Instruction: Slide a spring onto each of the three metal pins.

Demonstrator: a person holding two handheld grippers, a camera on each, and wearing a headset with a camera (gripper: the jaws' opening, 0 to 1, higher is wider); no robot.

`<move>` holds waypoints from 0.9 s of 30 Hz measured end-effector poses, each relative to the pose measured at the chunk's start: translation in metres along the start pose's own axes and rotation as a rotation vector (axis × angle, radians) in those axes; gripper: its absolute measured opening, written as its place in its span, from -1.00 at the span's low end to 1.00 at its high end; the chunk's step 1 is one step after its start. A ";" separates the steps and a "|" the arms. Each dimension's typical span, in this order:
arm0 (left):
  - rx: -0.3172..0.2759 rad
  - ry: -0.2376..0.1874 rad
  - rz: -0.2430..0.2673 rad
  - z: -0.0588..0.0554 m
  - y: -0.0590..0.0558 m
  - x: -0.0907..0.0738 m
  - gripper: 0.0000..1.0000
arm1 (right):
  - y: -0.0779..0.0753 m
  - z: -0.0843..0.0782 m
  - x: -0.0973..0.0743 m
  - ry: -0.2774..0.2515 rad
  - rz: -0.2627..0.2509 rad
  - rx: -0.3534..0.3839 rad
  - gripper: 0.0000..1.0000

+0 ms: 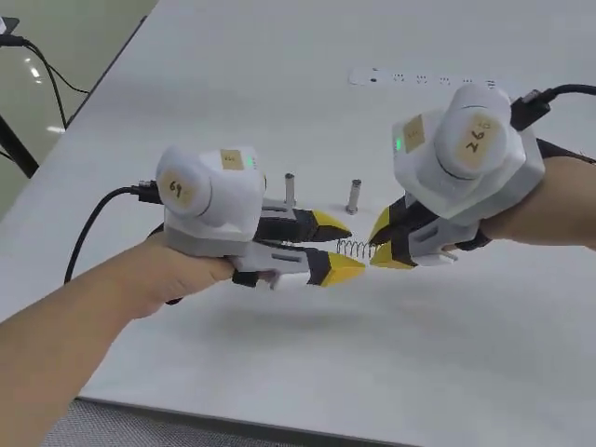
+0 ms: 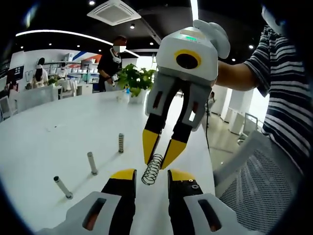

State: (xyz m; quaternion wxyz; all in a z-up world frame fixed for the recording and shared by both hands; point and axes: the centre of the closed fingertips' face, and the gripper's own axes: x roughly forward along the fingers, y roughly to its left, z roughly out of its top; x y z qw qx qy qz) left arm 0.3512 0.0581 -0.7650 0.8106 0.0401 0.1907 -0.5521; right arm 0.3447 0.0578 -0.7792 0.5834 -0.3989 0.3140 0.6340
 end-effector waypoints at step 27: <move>0.023 0.002 -0.037 0.001 -0.006 0.000 -0.95 | 0.002 0.002 -0.005 -0.032 -0.004 -0.007 -0.85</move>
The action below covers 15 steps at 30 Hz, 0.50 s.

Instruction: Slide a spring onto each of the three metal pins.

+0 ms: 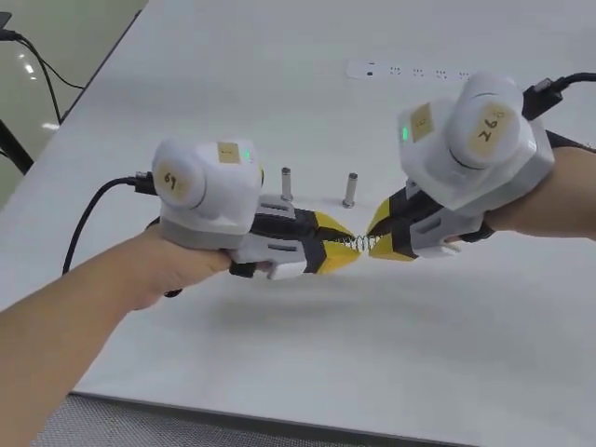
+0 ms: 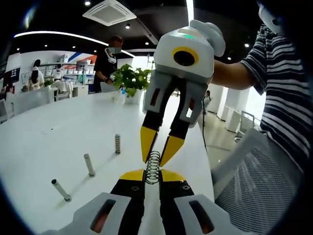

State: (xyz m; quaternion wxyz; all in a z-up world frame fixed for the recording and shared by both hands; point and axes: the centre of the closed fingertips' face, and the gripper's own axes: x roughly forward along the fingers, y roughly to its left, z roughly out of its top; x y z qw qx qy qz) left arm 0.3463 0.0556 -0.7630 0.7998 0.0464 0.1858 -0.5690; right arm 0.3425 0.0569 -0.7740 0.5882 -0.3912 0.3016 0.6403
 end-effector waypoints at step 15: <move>0.010 0.029 -0.066 0.000 -0.011 0.001 -0.96 | 0.011 -0.004 -0.004 -0.034 0.027 0.030 -0.82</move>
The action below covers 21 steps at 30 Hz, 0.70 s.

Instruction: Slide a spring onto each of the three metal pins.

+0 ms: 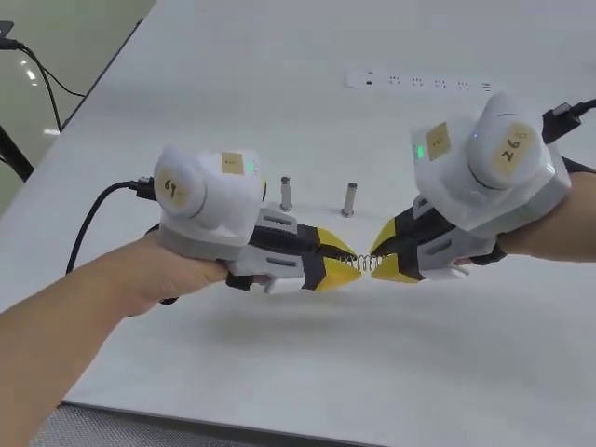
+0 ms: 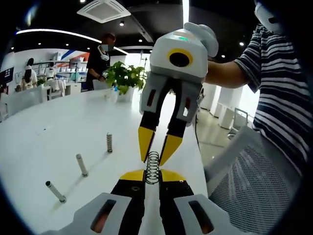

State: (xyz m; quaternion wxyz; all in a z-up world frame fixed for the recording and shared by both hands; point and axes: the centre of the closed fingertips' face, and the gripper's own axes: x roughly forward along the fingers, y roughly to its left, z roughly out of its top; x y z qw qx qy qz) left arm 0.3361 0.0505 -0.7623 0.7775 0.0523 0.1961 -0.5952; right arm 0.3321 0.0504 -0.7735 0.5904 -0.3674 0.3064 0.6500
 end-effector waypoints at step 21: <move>0.010 0.025 -0.012 -0.001 -0.001 -0.004 -0.95 | 0.002 -0.004 -0.002 0.003 -0.005 -0.046 -0.84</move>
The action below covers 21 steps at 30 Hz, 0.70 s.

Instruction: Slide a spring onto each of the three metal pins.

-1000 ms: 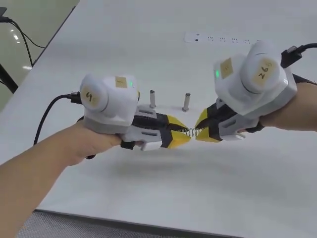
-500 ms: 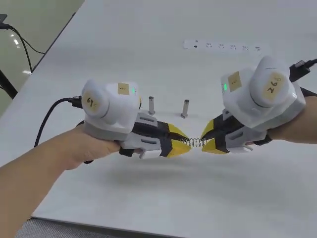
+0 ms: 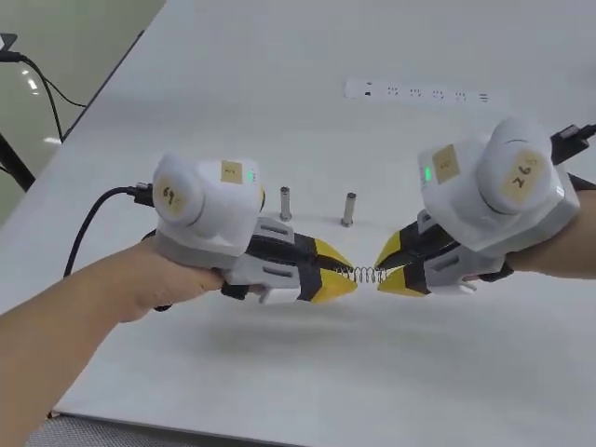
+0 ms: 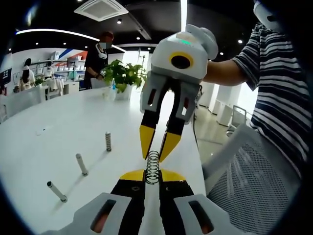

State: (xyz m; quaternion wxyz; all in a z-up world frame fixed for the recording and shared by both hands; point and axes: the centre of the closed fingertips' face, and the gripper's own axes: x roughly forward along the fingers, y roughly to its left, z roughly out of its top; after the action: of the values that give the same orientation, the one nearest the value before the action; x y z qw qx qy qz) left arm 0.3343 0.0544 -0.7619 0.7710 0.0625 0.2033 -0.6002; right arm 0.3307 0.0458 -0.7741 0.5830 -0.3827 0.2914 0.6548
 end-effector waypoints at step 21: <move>0.020 0.006 0.017 -0.002 0.003 -0.002 -0.95 | -0.002 0.029 -0.021 -0.170 -0.012 -0.060 -0.86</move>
State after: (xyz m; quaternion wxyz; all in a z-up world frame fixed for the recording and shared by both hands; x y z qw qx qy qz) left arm 0.3359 0.0580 -0.7634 0.7749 0.0735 0.1991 -0.5954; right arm 0.3282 0.0588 -0.7413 0.5976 -0.3447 0.2189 0.6900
